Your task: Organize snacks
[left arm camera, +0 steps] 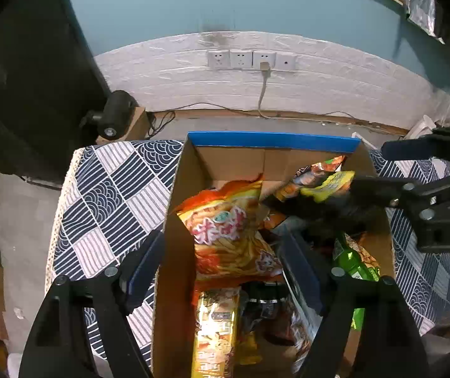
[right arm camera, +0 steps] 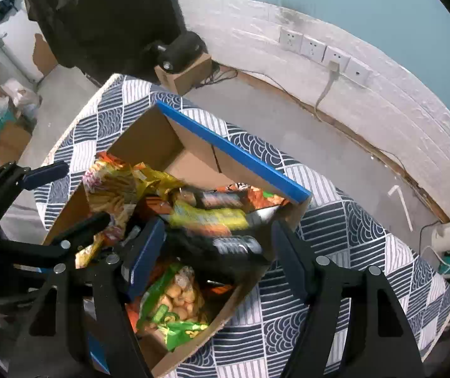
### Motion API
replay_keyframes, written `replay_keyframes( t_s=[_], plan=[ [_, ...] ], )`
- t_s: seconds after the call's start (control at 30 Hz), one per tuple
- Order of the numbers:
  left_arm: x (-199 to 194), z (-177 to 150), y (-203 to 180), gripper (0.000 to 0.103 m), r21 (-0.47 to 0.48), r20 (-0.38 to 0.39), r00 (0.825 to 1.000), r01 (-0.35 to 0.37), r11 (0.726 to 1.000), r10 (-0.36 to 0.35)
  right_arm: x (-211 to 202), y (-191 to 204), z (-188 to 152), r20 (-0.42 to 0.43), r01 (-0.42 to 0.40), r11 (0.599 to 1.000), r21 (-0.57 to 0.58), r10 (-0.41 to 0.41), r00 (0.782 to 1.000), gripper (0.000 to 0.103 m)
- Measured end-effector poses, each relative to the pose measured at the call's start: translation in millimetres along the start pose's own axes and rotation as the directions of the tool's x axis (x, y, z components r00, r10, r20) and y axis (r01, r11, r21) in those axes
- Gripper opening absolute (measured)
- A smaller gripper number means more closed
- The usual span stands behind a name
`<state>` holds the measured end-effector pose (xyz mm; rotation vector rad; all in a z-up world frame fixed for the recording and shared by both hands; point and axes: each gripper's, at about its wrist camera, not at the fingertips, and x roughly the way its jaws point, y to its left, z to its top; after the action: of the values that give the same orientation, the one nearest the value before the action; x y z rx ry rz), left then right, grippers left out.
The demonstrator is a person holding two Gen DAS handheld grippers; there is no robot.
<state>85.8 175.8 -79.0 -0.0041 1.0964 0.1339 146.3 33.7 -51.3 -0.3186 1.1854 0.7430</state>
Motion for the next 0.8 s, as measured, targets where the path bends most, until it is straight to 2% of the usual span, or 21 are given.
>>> replay_keyframes(
  t_s=[0.27,0.53,0.63,0.8],
  plan=[
    [-20.2,-1.4,-4.3,0.080,0.014,0.023,1.000,0.000,1.000,0.000,-38.2,-9.2,-12.9,0.060,0.011,0.999,0.031,-0.013,0.998,0.072],
    [-62.3,-15.7,-8.1,0.080,0.031,0.070,0.997,-0.014,0.999,0.012,-84.0,-12.4,-40.7,0.133,-0.002,0.998,0.059,-0.006,0.991,0.072],
    [-80.5,-20.4,-9.0,0.087,0.037,0.103,0.995,-0.021,0.999,0.017,-101.0,-15.8,-54.1,0.165,0.002,0.998,0.061,-0.012,0.986,0.073],
    [-101.3,-26.6,-11.7,0.087,0.022,0.145,0.989,-0.014,1.000,0.011,-123.6,-23.1,-80.0,0.200,0.021,0.998,0.061,-0.032,0.979,0.073]
  ],
)
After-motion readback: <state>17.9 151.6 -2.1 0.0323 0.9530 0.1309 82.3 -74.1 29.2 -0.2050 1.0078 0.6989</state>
